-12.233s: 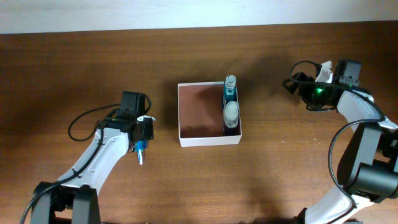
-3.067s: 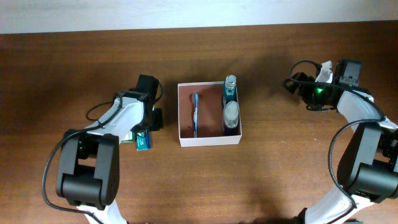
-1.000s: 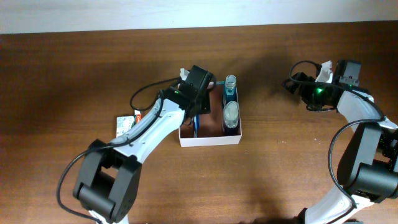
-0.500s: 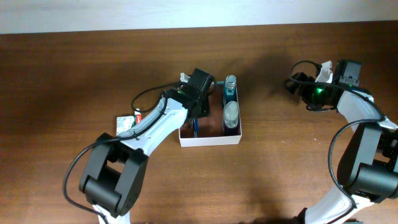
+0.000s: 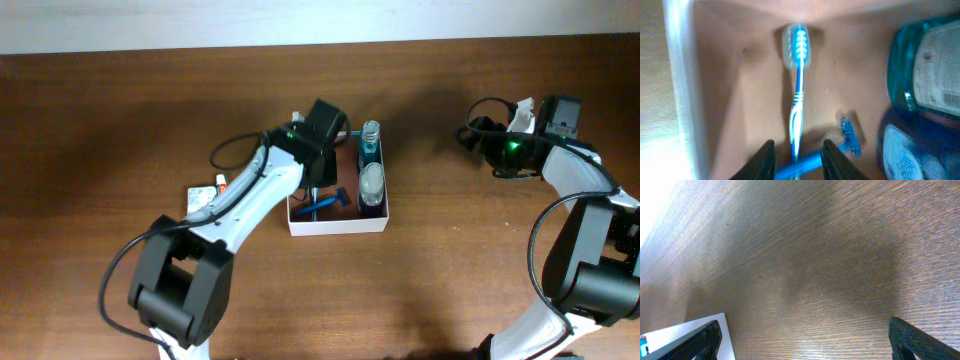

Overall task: Pack container
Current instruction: 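Move the left gripper back and close it on the Colgate tube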

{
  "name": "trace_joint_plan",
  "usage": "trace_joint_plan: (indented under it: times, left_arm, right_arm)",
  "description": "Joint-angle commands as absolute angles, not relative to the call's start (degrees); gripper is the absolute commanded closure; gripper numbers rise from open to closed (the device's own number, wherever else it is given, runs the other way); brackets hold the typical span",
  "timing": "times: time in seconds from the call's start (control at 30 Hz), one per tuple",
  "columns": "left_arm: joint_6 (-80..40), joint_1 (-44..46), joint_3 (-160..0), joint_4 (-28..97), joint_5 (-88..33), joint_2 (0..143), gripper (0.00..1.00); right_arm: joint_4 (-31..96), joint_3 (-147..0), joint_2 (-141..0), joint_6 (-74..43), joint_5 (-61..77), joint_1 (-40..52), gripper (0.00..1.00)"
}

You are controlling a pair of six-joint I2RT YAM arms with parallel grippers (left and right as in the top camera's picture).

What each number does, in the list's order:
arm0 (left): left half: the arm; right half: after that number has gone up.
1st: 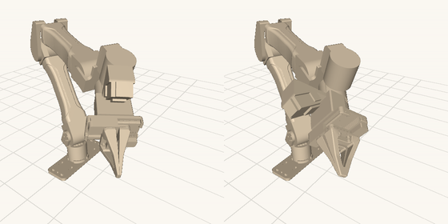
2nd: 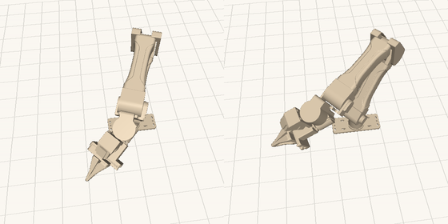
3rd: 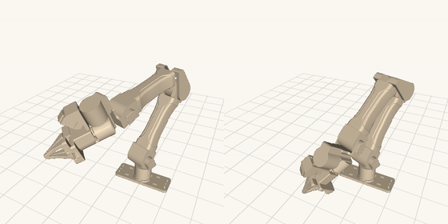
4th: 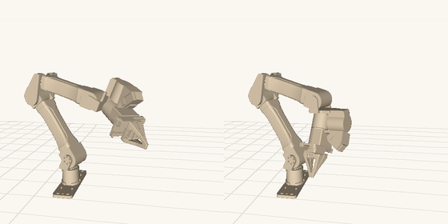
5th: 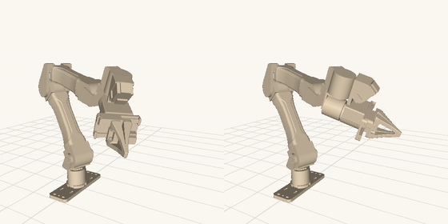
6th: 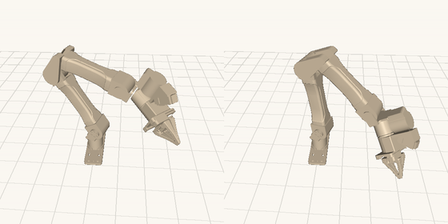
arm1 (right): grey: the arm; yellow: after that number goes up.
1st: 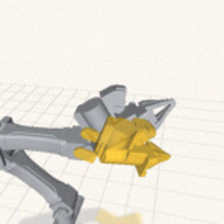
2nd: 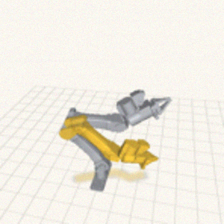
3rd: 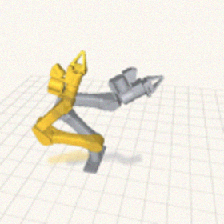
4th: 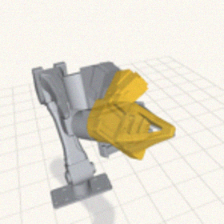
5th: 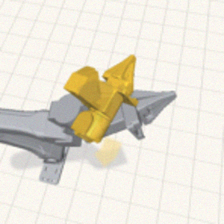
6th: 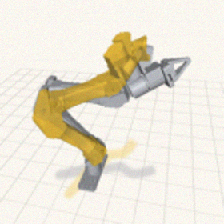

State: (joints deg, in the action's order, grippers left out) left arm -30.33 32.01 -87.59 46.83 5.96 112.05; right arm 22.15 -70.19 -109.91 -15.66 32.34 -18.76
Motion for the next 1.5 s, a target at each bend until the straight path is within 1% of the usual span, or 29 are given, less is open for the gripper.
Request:
trace_joint_plan:
  times: [0.0,0.07,0.2,0.3,0.5,0.67,0.87,0.9,0.93,0.97,1.13,1.23,1.47]
  left_arm:
    - [-20.36,29.95,-94.96,53.3,6.07,105.47,0.69]
    - [-13.87,28.58,-95.68,55.31,7.44,103.04,0.69]
    - [-13.61,24.08,-95.68,59.66,11.64,101.06,0.69]
    - [-13.87,19.0,-95.02,62.83,11.27,101.25,0.69]
    - [-13.89,12.99,-89.52,62.06,9.21,101.25,0.69]
    - [-14.04,10.24,-82.24,57.45,5.78,101.25,0.69]
    - [-17.1,9.96,-74.74,50.24,4.93,101.25,0.69]
    - [-17.1,9.96,-73.65,49.15,4.93,101.3,0.68]
    - [-17.1,9.96,-72.62,48.1,4.93,101.3,0.63]
    - [-17.1,9.96,-71.61,47.11,4.95,101.3,0.61]
    - [-18.48,9.96,-68.6,44.36,4.97,101.3,0.6]
    - [-18.85,9.96,-66.08,41.65,4.97,101.3,0.56]
    - [-20.34,9.93,-60.4,35.38,5.85,101.3,0.54]
  right_arm:
    - [22.02,-70.13,-110.06,-15.31,32.05,-18.81,0.02]
    - [22.02,-70.13,-110.06,-15.31,32.05,-18.81,0.02]
    - [22.02,-70.13,-110.06,-15.33,32.05,-18.81,0.02]
    - [22.02,-70.13,-110.06,-15.31,32.05,-18.81,0.02]
    - [22.02,-70.13,-110.06,-15.31,32.05,-18.81,0.02]
    - [22.02,-70.13,-110.06,-15.31,32.05,-18.81,0.02]
    - [22.02,-70.13,-110.06,-15.31,32.05,-18.81,0.02]
    - [22.02,-70.13,-110.06,-15.31,32.05,-18.81,0.02]
    - [22.02,-70.13,-110.06,-15.31,32.05,-18.81,0.02]
    - [22.02,-70.13,-110.06,-15.31,32.05,-18.81,0.02]
    - [22.02,-70.13,-110.06,-15.31,32.05,-18.81,0.02]
    - [22.02,-70.13,-110.06,-15.31,32.05,-18.81,0.02]
    - [22.02,-70.13,-110.06,-15.31,32.05,-18.81,0.02]
